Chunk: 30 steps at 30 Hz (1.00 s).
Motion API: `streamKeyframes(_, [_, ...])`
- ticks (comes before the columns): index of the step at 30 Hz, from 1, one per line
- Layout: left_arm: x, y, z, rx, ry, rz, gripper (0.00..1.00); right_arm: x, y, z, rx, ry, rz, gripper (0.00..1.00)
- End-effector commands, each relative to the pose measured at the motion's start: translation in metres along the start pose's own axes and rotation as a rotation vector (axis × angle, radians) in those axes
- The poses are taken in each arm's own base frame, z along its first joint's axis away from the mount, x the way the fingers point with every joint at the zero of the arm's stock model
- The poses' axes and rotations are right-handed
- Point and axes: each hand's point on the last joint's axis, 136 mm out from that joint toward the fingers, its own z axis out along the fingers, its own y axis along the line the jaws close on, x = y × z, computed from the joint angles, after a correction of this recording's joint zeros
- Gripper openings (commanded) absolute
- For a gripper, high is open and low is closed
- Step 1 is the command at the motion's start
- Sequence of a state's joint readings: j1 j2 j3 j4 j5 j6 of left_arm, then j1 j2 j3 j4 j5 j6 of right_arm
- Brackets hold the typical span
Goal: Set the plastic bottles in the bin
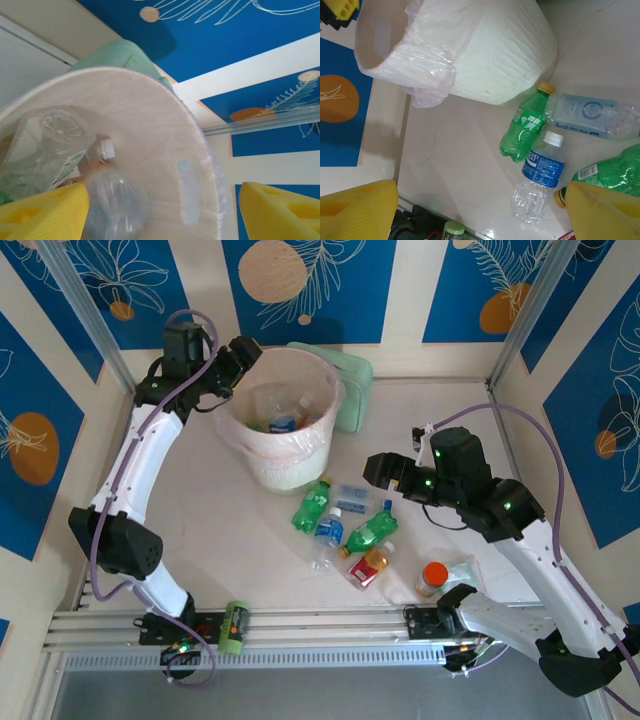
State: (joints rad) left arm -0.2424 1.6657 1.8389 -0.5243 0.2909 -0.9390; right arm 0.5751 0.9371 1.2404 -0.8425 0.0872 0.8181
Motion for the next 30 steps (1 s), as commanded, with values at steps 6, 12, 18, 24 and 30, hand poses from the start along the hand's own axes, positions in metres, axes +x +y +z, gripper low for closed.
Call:
streamKeyframes(6, [-0.009,-0.069,-0.047,0.173,-0.091,0.101,0.75,0.002,-0.033,0.004,0.17,0.002,0.076,0.86])
streamKeyframes(12, [0.023,-0.094,-0.079,0.285,-0.058,0.229,0.7,0.026,-0.08,0.018,0.395,0.085,0.196,0.84])
streamKeyframes(18, [0.091,-0.088,-0.099,0.414,0.066,0.348,0.71,0.072,-0.11,0.038,0.525,0.194,0.316,0.79])
streamKeyframes(24, [0.14,-0.047,-0.105,0.409,0.181,0.356,0.72,0.111,-0.122,0.038,0.676,0.24,0.331,0.79])
streamKeyframes(30, [0.154,-0.017,-0.107,0.353,0.185,0.324,0.72,0.147,-0.136,0.051,0.775,0.305,0.414,0.78])
